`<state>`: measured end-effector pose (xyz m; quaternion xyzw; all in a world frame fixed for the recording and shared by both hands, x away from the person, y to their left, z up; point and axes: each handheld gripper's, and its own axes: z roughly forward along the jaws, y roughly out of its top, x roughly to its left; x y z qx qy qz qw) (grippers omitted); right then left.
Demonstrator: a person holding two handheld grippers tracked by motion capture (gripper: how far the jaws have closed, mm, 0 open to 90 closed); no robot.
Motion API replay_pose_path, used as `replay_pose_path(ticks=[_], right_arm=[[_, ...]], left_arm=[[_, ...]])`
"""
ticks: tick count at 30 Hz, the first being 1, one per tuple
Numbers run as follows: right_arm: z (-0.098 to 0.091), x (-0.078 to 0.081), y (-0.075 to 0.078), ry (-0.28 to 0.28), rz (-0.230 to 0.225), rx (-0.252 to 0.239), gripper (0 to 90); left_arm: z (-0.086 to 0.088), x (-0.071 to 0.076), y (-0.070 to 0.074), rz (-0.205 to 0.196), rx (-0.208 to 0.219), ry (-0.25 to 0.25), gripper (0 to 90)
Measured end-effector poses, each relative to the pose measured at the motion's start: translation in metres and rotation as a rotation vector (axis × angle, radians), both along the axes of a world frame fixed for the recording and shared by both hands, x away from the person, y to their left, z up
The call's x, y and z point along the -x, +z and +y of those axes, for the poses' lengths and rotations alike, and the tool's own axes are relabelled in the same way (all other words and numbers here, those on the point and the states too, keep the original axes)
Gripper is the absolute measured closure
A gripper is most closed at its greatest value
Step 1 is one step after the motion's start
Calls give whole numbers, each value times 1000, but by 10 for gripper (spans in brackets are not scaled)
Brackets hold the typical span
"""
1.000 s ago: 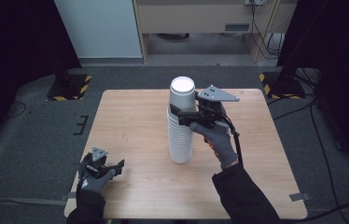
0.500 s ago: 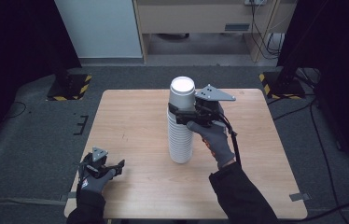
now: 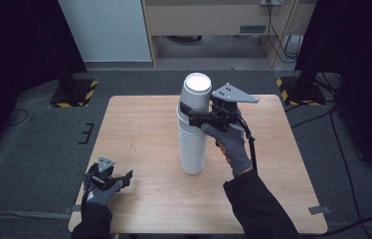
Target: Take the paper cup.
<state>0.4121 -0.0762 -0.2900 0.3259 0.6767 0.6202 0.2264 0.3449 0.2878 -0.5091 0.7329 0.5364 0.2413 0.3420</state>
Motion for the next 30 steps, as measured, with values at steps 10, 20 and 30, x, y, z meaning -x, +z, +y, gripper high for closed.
replay_pose_path(ticks=[10,20,30], right_arm=[[-7,2,16,5,-18,-64,152],[-14,3,25,7,-34,-117,152],[-25,8,36,15,-55,-176,153]], left_arm=[[-1,0,0,-4,-3,-2,144],[-1,0,0,-1,-1,-2,143],[-1,0,0,-3,-1,-3,143]])
